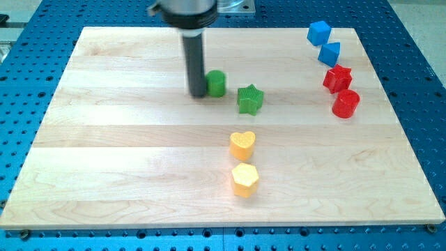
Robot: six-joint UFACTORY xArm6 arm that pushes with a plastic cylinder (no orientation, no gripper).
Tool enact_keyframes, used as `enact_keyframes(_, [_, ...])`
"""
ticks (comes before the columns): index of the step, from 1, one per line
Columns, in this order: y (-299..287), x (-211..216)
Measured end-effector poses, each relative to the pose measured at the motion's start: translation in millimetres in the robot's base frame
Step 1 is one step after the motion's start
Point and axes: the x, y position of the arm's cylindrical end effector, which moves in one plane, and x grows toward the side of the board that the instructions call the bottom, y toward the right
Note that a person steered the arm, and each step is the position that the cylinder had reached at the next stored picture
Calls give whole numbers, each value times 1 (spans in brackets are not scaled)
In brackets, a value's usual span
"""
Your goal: Move the green star above the yellow heart to form a vertical line of blocks
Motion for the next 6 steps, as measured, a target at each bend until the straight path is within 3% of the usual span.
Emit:
enact_keyframes(1, [41, -20])
enact_keyframes(2, [12, -19])
enact_keyframes(3, [40, -85])
enact_keyframes(4, [78, -89])
enact_keyframes(5, [131, -51])
enact_keyframes(6, [119, -19])
